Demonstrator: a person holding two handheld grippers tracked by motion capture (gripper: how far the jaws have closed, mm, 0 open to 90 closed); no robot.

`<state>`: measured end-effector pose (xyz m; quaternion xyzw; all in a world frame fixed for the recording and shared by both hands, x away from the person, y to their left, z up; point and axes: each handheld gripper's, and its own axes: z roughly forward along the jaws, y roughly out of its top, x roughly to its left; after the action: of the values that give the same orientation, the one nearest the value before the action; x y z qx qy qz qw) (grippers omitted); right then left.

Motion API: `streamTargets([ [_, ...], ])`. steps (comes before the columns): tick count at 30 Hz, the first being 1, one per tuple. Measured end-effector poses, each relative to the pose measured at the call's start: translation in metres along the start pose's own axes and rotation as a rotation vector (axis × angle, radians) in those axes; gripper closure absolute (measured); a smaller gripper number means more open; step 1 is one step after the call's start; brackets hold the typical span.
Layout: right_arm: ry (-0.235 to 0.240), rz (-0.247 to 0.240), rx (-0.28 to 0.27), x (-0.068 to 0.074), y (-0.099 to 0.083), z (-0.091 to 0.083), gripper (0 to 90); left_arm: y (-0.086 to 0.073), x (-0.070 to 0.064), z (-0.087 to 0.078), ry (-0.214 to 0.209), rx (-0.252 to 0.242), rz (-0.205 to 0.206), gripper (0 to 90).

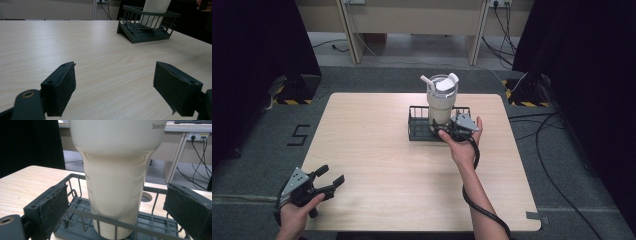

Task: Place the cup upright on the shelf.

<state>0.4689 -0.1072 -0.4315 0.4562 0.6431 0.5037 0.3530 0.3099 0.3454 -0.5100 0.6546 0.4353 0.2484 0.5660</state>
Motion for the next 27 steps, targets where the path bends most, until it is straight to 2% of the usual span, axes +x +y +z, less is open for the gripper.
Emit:
streamTargets([
  [14,0.008,-0.018,0.027,-0.005,-0.019,-0.037,6.9,0.000,0.000,-0.001,0.004,0.000,0.005,17.5],
  [20,-0.006,-0.014,0.034,-0.011,-0.035,-0.062,7.7,0.000,0.000,-0.001,0.005,-0.001,0.006,17.5],
  [22,-0.011,-0.001,0.033,-0.013,-0.045,-0.076,8.1,0.000,0.000,-0.001,0.005,-0.002,0.008,17.5],
  [27,-0.021,0.010,0.045,-0.014,-0.063,-0.097,8.5,0.000,-0.001,0.000,0.007,0.003,0.012,17.5],
])
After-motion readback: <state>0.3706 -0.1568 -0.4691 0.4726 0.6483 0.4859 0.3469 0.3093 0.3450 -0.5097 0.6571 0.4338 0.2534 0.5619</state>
